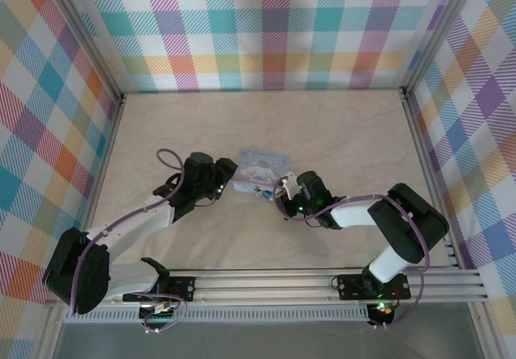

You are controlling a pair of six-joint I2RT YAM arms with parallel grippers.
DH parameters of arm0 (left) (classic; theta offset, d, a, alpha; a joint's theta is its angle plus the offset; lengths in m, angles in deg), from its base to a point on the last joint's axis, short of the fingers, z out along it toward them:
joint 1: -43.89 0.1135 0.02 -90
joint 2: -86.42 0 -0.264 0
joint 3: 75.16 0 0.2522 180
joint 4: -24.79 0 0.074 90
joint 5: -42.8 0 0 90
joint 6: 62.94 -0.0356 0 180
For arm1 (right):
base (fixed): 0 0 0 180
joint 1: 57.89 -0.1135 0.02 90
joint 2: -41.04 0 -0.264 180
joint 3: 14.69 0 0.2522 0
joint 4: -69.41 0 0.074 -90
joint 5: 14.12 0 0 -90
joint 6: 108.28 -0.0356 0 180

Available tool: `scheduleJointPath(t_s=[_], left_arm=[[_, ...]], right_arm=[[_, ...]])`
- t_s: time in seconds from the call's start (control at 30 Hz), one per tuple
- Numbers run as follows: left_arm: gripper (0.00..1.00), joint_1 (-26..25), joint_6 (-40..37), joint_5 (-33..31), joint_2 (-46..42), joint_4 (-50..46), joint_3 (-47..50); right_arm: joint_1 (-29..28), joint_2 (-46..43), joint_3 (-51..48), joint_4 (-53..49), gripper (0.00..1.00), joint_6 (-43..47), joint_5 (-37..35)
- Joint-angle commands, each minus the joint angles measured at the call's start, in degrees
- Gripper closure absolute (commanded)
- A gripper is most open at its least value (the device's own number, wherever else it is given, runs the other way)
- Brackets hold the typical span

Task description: Unlock the padlock with the key

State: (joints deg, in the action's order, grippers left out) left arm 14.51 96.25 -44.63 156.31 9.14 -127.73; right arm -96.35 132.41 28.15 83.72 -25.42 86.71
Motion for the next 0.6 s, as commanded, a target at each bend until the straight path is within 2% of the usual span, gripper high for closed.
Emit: scheduleJointPath(t_s=[0.0, 0.13, 0.27, 0.57], left_arm=[[0.29, 3.74, -5.47, 4.43, 0.56, -3.36, -0.92], [0.22, 7.85, -8.61, 10.73, 4.87, 0.11, -1.42], [0.17, 8.47, -11.12, 16.38, 10.03, 3.69, -4.08], [0.16, 8.47, -15.57, 19.35, 17.69, 3.84, -9.73]], right_arm=[[2.13, 1.54, 2.45, -0.57, 1.00, -0.61, 4.64], [3.08, 2.74, 2.98, -0.61, 1.00, 0.19, 5.44], [3.21, 3.28, 2.92, -0.58, 1.00, -0.21, 6.64], [3.24, 2.88, 1.48, -0.69, 0.93, -2.50, 7.30]])
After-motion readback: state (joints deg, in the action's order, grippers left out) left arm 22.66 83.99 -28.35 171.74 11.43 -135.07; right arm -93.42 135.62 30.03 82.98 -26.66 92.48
